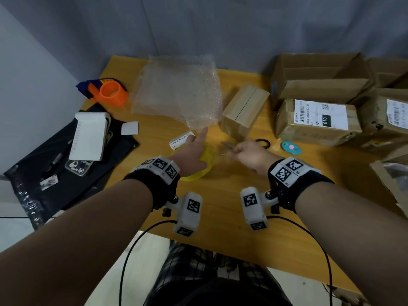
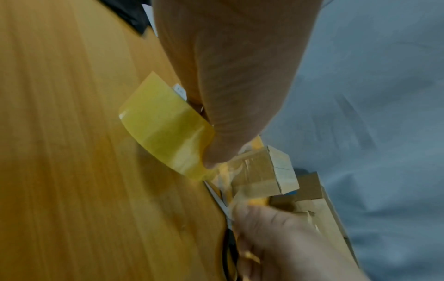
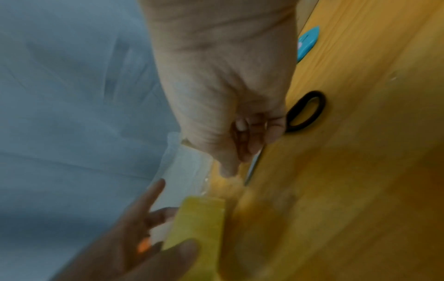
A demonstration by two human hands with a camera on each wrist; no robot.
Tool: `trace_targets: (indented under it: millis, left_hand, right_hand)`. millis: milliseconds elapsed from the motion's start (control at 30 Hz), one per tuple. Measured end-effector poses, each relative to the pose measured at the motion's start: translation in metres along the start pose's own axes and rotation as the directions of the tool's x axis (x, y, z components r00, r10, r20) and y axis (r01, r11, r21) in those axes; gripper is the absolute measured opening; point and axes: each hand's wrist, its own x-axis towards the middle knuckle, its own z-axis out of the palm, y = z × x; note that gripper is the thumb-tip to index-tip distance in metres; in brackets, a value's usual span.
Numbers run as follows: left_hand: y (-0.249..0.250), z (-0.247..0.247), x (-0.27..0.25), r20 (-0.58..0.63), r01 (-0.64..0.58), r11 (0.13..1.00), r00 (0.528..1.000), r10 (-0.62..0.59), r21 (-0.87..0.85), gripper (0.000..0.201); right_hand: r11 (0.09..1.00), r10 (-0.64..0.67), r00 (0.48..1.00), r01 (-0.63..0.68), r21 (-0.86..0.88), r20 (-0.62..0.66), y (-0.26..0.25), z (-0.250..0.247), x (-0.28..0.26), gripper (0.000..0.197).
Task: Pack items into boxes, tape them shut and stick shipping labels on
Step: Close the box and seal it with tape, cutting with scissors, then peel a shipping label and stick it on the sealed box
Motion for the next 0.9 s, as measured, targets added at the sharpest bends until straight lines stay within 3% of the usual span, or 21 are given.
trace_targets:
  millis: [67, 133, 233, 400, 467, 567, 667, 733, 767, 833, 900]
  left_hand:
    - [-0.006, 0.001, -0.004, 0.023, 0.013, 1.000, 1.000, -0.013, 0.022, 0.098]
    - [-0.013, 0.002, -0.010, 0.072, 0.031, 0.998, 0.997, -0.035, 0.062, 0.099]
    - [-0.026, 0.005, -0.018, 0.172, 0.059, 0.983, 0.981, -0.089, 0.173, 0.103]
    - [-0.049, 0.012, -0.024, 0.267, 0.022, 0.960, 0.958, -0.100, 0.280, 0.107]
    - [-0.050, 0.009, -0.022, 0.238, 0.010, 0.979, 0.969, -0.059, 0.202, 0.094]
    - [-0.047, -0.005, -0.007, 0.074, 0.017, 0.990, 0.997, -0.027, 0.139, 0.059]
    - [-0.051, -0.024, 0.014, -0.081, 0.077, 0.972, 0.995, -0.060, 0.220, 0.044]
    - [-0.057, -0.032, 0.029, -0.122, 0.119, 0.943, 0.989, -0.085, 0.311, 0.044]
    - [-0.060, -0.035, 0.036, -0.120, 0.140, 0.924, 0.987, -0.104, 0.356, 0.045]
    - [-0.066, -0.040, 0.050, -0.085, 0.181, 0.908, 0.983, -0.160, 0.377, 0.048]
    - [-0.072, -0.041, 0.062, -0.025, 0.175, 0.924, 0.984, -0.177, 0.339, 0.044]
  right_hand:
    - [0.951, 0.059, 0.984, -0.004, -0.311, 0.167, 0.014, 0.006, -0.001, 0.012]
    - [0.874, 0.146, 0.971, -0.037, -0.484, 0.191, 0.026, 0.014, -0.002, 0.027]
    - [0.820, 0.177, 0.973, -0.061, -0.568, 0.150, 0.035, 0.028, -0.002, 0.036]
    - [0.703, 0.200, 0.977, -0.093, -0.706, 0.070, 0.021, 0.033, -0.006, 0.029]
    - [0.663, 0.205, 0.978, -0.107, -0.741, 0.042, 0.013, 0.036, -0.004, 0.027]
    - [0.637, 0.220, 0.975, -0.157, -0.755, -0.018, 0.007, 0.041, -0.002, 0.022]
    - [0.695, 0.169, 0.983, -0.174, -0.698, -0.078, 0.006, 0.036, -0.006, 0.022]
    - [0.727, 0.183, 0.983, -0.146, -0.671, -0.016, 0.001, 0.028, -0.009, 0.018]
    - [0.751, 0.197, 0.980, -0.131, -0.647, 0.030, -0.004, 0.025, -0.009, 0.009]
    - [0.822, 0.189, 0.981, -0.141, -0.552, 0.031, -0.010, 0.028, -0.002, 0.031]
    - [0.892, 0.099, 0.995, -0.101, -0.440, -0.026, -0.021, 0.033, 0.001, 0.026]
